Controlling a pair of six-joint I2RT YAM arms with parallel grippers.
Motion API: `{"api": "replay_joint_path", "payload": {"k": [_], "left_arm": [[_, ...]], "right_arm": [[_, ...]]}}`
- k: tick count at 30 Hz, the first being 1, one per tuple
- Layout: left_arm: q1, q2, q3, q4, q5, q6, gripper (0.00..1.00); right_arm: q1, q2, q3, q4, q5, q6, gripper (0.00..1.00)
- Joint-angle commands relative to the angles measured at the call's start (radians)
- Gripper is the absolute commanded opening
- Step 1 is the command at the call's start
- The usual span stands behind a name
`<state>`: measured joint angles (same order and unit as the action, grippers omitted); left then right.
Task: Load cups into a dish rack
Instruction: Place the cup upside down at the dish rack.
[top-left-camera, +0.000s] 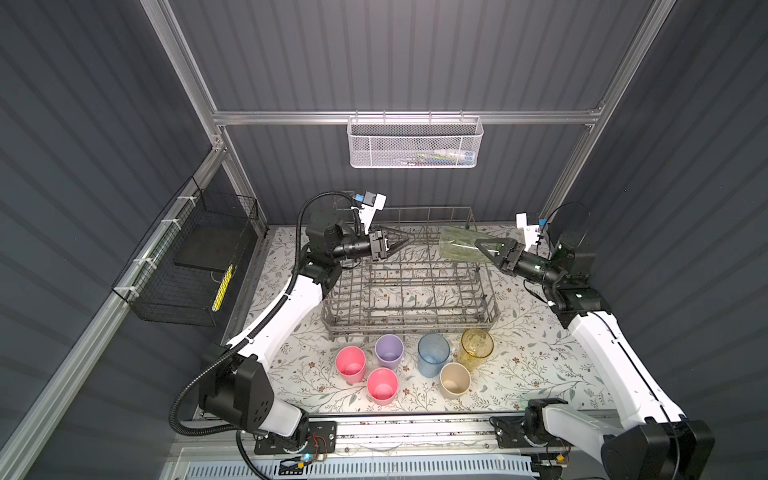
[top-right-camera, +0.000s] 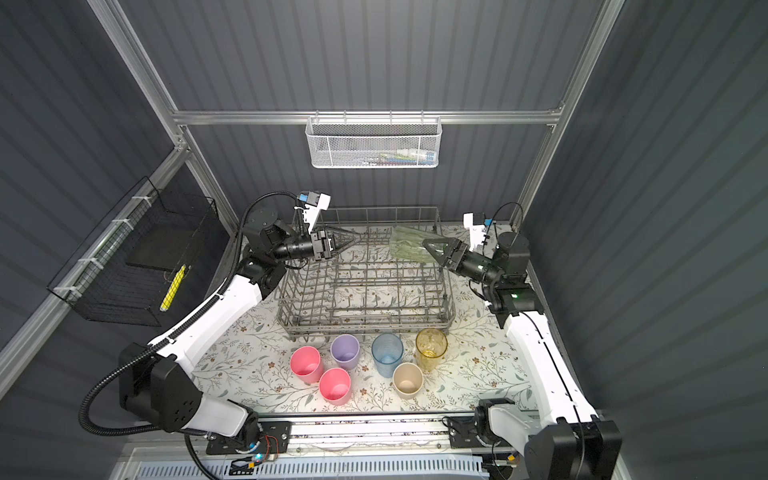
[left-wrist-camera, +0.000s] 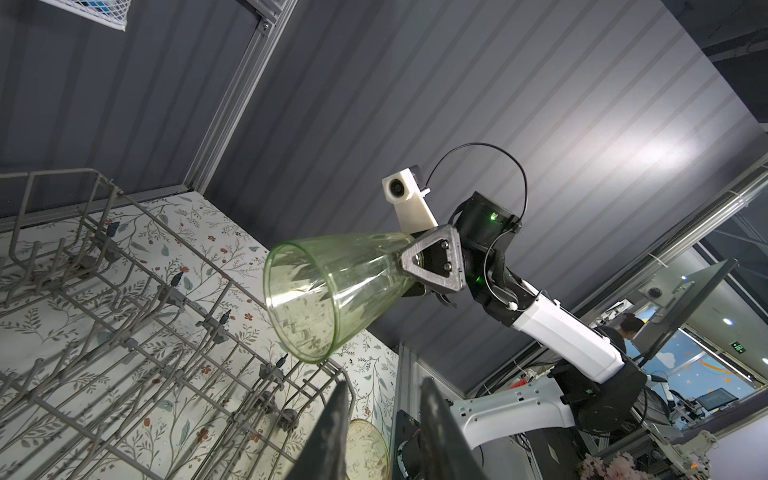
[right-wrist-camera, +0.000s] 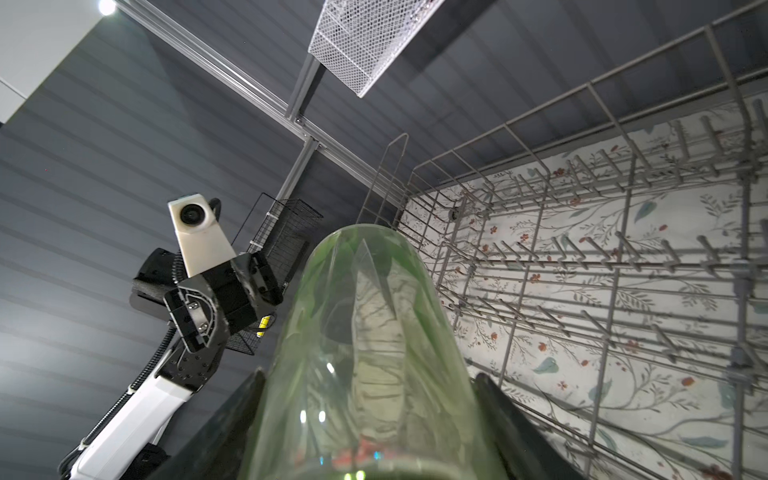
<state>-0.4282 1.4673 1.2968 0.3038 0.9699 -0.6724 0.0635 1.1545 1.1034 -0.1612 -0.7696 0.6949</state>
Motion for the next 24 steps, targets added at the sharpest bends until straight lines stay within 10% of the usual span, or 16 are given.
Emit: {"api": "replay_joint_path", "payload": {"k": [1,24], "left_arm": [[0.005,-0.072,-0.04,-0.104,-0.015,0.088,0.29],[0.009,-0.158,-0.167,-0.137,-0.009,0.17,0.28]], "right_arm": [[0.01,0.144,0.242,-0.401,0.286,-0.316,0.41],[0.165,0.646,0.904,-0.908,0.692,-0.569,0.4]]}}
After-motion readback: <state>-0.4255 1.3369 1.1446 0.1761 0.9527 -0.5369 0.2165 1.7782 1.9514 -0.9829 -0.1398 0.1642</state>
